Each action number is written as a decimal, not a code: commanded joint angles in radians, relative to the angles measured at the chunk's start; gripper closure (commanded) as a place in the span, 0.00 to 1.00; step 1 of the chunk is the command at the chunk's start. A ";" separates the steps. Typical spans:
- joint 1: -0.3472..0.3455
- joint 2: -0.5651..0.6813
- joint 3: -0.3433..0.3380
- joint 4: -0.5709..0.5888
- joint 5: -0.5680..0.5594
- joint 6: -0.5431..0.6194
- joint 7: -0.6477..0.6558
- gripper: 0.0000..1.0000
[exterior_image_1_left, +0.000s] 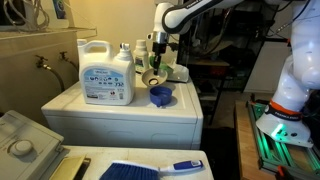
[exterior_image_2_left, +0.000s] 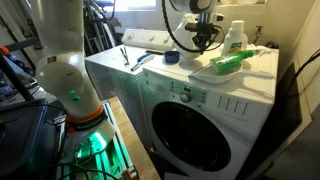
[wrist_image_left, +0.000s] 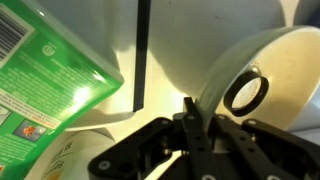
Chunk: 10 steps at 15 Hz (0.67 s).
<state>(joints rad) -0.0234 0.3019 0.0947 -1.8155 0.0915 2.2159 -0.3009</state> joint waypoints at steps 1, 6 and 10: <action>0.012 -0.004 -0.009 0.000 -0.016 0.003 0.005 0.98; 0.046 -0.029 -0.016 0.002 -0.121 -0.004 0.015 0.98; 0.062 -0.043 -0.015 0.004 -0.197 -0.002 0.010 0.98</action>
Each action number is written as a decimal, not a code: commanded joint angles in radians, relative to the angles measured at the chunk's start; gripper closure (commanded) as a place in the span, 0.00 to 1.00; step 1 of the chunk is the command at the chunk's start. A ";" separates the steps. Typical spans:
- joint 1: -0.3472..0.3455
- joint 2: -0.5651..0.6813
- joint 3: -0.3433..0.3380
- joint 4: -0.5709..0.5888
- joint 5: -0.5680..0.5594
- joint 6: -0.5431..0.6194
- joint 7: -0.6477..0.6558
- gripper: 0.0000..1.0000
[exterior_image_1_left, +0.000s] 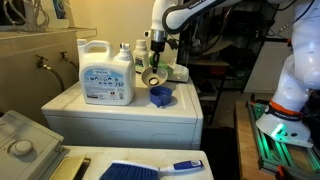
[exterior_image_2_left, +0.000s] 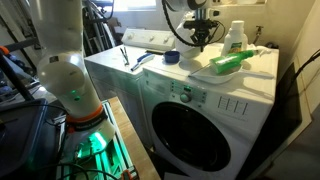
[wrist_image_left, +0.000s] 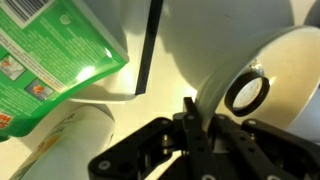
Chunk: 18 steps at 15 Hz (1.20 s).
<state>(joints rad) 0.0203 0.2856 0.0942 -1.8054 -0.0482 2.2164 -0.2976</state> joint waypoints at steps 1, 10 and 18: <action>0.025 -0.032 -0.014 -0.005 -0.081 -0.005 0.011 0.98; 0.083 -0.124 -0.004 -0.036 -0.215 -0.033 0.052 0.98; 0.148 -0.134 0.016 -0.053 -0.366 -0.083 0.150 0.98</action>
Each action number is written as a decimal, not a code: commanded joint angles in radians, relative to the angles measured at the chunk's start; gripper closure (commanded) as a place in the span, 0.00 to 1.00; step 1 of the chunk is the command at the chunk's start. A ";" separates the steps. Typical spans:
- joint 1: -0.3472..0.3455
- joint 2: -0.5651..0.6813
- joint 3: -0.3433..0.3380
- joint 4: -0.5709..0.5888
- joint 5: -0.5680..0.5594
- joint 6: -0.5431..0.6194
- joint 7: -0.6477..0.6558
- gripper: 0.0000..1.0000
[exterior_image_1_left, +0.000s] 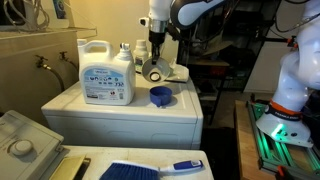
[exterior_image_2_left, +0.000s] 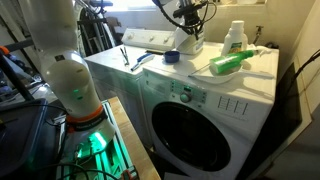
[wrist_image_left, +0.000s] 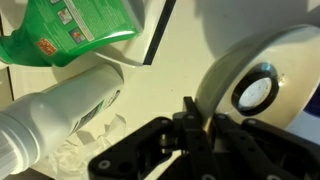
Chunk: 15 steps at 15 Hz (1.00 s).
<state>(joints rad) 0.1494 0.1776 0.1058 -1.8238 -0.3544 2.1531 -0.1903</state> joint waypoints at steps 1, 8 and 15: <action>0.025 -0.026 0.006 -0.038 -0.077 -0.022 0.053 0.98; 0.070 -0.045 0.021 -0.056 -0.210 -0.042 0.110 0.98; 0.108 -0.049 0.054 -0.052 -0.334 -0.134 0.145 0.98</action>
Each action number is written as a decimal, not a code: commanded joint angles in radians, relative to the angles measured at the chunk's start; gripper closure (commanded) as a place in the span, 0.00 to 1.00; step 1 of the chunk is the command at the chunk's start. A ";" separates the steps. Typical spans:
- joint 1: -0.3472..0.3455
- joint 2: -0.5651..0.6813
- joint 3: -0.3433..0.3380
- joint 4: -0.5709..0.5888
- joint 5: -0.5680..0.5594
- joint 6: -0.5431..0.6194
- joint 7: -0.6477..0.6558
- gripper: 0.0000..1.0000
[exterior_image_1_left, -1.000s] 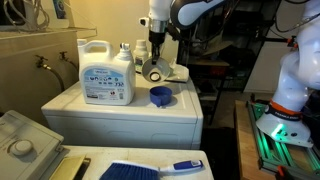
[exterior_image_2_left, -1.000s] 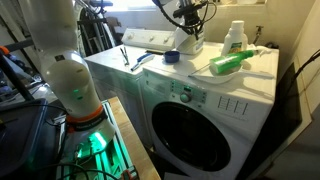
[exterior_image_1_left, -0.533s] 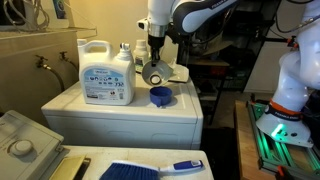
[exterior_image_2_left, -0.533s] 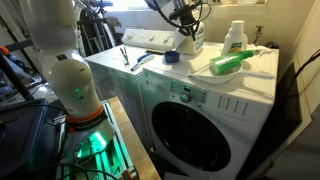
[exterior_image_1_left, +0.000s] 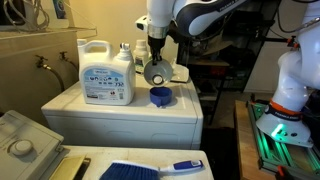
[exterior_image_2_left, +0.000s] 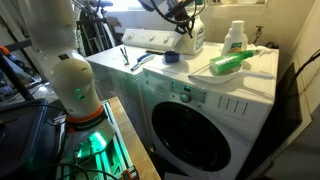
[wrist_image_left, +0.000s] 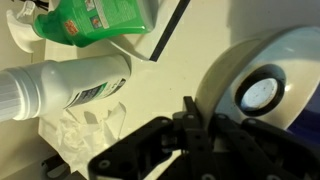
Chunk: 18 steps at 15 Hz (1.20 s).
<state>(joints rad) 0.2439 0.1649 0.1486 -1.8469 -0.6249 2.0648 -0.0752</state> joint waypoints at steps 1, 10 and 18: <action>0.018 -0.037 0.017 -0.028 -0.084 -0.060 0.034 0.98; 0.047 -0.020 0.060 -0.021 -0.231 -0.151 0.066 0.98; 0.056 -0.011 0.080 -0.022 -0.261 -0.166 0.054 0.98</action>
<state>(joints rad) 0.2966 0.1663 0.2202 -1.8497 -0.8546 1.9288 -0.0241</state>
